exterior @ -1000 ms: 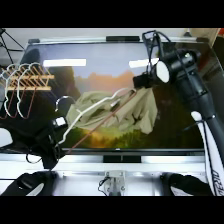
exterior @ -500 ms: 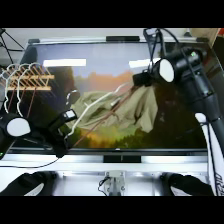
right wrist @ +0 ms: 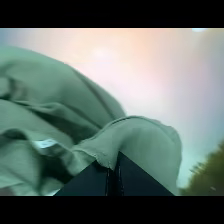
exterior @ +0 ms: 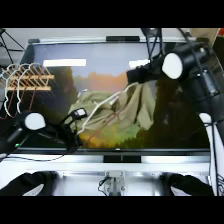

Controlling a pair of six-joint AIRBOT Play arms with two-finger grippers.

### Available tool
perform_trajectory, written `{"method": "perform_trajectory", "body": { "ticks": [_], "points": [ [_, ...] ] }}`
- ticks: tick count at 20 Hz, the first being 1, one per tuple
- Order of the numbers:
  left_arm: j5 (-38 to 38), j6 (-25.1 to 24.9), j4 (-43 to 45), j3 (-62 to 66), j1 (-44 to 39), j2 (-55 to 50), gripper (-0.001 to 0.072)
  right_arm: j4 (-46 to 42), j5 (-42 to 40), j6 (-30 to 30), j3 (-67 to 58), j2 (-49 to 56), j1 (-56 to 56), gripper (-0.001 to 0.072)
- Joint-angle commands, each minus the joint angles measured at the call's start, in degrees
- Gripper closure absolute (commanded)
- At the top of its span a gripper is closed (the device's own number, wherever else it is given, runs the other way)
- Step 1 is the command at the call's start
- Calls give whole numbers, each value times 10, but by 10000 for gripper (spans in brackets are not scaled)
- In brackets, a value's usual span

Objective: Fold the shirts.

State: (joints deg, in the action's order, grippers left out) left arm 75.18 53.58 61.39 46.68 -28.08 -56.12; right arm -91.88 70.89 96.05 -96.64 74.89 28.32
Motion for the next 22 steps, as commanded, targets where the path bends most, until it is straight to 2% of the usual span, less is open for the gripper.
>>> {"method": "perform_trajectory", "body": {
  "ticks": [1,3,8,11,17,22],
  "points": [
    [-72,35,-24,1,-25,-51,663,111,-12,-38,-32,-7,0,645],
    [-98,92,-23,5,-18,-55,663,119,-4,-37,-35,-21,0,645],
    [-78,157,7,19,13,-13,664,117,30,-33,-35,-45,0,645],
    [-46,164,34,20,21,28,663,123,32,-34,-35,-46,0,645],
    [-71,169,29,20,-13,15,663,191,6,-43,-35,-46,5,645],
    [-80,165,27,21,-68,-32,663,126,-11,-43,-35,-42,84,645]
  ]
}}
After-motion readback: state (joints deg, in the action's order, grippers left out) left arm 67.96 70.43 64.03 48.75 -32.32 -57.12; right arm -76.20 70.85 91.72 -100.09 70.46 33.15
